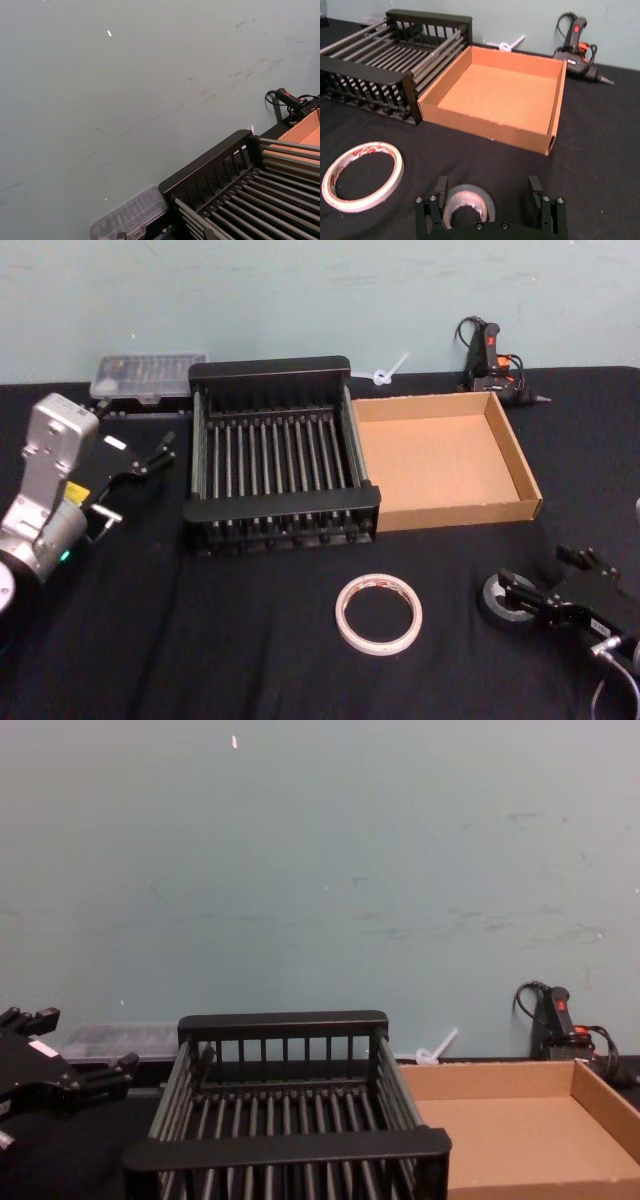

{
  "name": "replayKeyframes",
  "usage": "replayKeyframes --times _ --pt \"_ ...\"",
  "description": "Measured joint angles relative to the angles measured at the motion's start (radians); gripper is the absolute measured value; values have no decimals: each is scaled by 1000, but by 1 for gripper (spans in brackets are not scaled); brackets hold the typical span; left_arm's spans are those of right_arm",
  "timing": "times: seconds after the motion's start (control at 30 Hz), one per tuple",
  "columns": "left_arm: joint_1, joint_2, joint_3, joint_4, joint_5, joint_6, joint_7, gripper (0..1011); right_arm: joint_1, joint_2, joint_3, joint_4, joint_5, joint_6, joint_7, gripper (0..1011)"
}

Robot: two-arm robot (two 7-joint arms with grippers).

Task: Pick up the white tape and place it into the black box , Pick up the silver tape and place it into the brown box.

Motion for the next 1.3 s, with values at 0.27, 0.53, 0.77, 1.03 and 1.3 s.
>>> replayKeyframes --times 0.27,0.53,0.77,1.03,1.3 --pt "0 0 0 0 0 0 0 1001 -7 -25 15 18 0 26 1 1002" --pt "0 0 0 0 0 0 0 1001 7 -41 20 41 -16 52 11 1002" --pt "0 0 0 0 0 0 0 1001 25 -55 19 60 -32 74 33 1002" --pt "0 0 0 0 0 0 0 1001 36 -70 19 75 -49 89 47 1002" --pt "0 0 0 0 0 0 0 1001 39 -82 22 81 -64 92 50 1002"
